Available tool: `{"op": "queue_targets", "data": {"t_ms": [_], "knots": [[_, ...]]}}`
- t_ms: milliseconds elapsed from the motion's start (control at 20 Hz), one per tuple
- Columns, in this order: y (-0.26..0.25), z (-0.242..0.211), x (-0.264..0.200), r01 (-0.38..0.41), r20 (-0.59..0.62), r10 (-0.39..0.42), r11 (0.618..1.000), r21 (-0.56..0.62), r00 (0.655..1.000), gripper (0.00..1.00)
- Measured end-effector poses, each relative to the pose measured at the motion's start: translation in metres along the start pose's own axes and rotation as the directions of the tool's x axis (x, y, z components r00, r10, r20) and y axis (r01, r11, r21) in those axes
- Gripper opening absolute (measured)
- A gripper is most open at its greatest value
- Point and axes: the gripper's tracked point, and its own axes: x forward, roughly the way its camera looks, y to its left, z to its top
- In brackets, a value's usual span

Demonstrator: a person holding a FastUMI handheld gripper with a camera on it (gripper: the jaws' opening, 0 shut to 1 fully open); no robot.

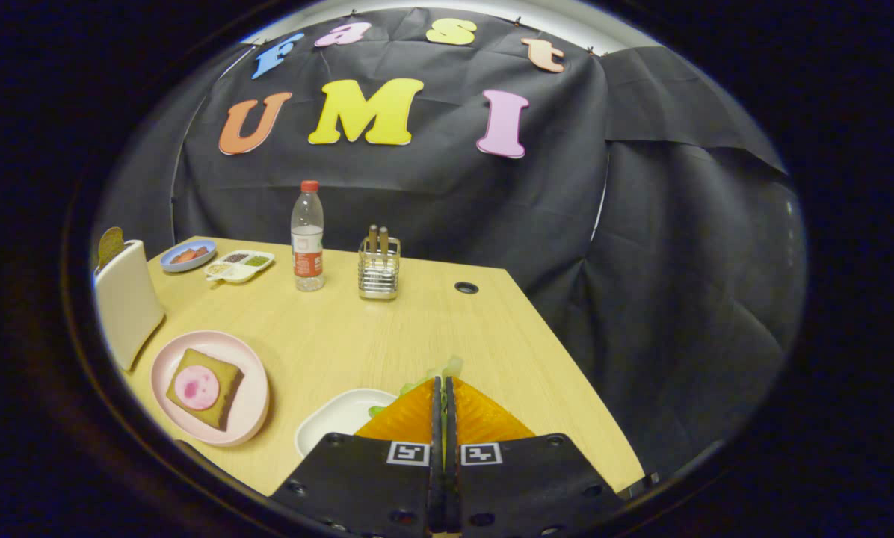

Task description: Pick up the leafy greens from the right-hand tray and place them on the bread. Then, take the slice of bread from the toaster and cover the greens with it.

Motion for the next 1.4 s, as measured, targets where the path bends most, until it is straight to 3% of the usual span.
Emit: {"op": "queue_targets", "data": {"t_ms": [450, 700, 900, 1050, 1200, 1400], "knots": [[0.074, 0.041, -0.065, -0.081, 0.096, 0.089, 0.993, -0.083, 0.991, 0.01], [0.156, 0.044, -0.084, -0.187, 0.095, 0.201, 0.972, -0.142, 0.975, 0.01], [0.234, 0.041, -0.092, -0.321, 0.086, 0.338, 0.933, -0.161, 0.937, 0.01], [0.282, 0.034, -0.093, -0.417, 0.065, 0.432, 0.894, -0.163, 0.9, 0.01], [0.308, 0.027, -0.084, -0.455, 0.049, 0.467, 0.877, -0.155, 0.883, 0.01], [0.307, 0.016, -0.041, -0.422, 0.024, 0.428, 0.897, -0.132, 0.903, 0.01]]}}
